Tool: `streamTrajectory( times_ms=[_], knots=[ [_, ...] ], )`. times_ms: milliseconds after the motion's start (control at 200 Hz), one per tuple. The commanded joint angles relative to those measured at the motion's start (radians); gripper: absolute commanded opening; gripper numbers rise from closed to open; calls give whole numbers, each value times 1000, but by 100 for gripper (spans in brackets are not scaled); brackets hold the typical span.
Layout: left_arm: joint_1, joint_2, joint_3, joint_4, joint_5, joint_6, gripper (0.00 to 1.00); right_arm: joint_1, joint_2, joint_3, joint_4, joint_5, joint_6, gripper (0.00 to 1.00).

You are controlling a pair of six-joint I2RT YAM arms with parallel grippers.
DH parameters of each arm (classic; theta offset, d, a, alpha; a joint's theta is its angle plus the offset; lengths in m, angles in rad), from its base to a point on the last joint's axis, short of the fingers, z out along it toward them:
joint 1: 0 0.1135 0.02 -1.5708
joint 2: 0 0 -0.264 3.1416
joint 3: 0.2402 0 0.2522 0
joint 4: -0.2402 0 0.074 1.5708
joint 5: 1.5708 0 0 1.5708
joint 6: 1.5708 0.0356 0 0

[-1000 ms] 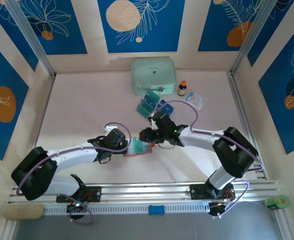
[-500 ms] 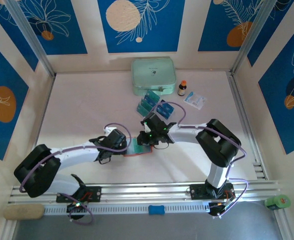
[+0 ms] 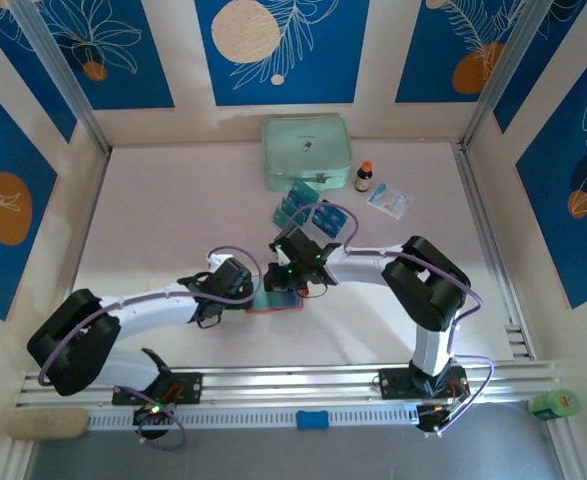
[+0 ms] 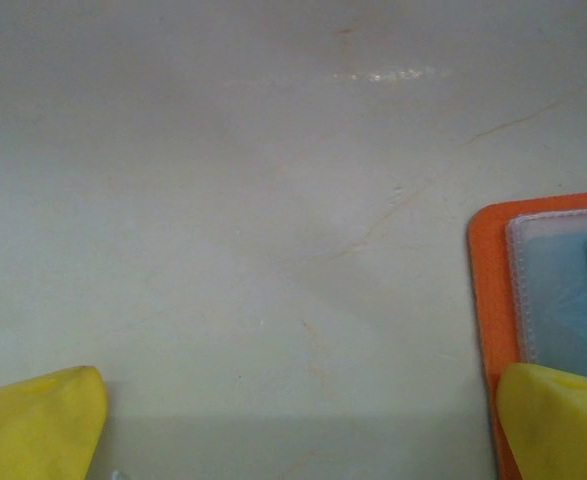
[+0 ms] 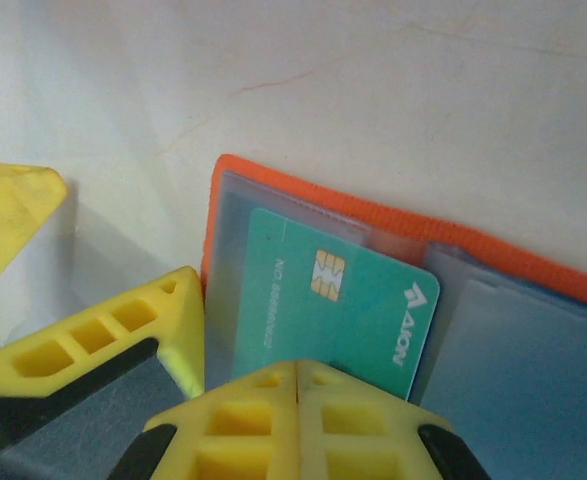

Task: Put the credit cards into the card holder
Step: Insert the credit card into the card slot.

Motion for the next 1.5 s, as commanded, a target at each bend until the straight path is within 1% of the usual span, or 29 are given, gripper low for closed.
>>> streamTrajectory(
  times_ms=[0, 180, 625, 930, 1275, 1405, 1495],
  knots=[
    [14, -54, 8, -60, -35, 0, 100, -3, -71, 12, -53, 11, -9, 5],
    [33, -85, -1, -91, -49, -12, 100, -8, -71, 2, -96, 45, -24, 5],
    [45, 10, 1, -59, -25, 1, 100, 6, -7, 11, -119, 79, -40, 5],
    [45, 48, 7, -34, -15, 17, 100, 28, 42, 54, -134, 66, -43, 4],
    [45, 43, 4, -26, -12, 20, 100, 46, 73, 95, -133, 41, -26, 4],
    [45, 16, 13, -52, -20, 16, 100, 42, 46, 97, -148, 49, -31, 4],
    [45, -22, 22, -87, -46, 3, 100, 28, 9, 86, -155, 56, -33, 4]
  ],
)
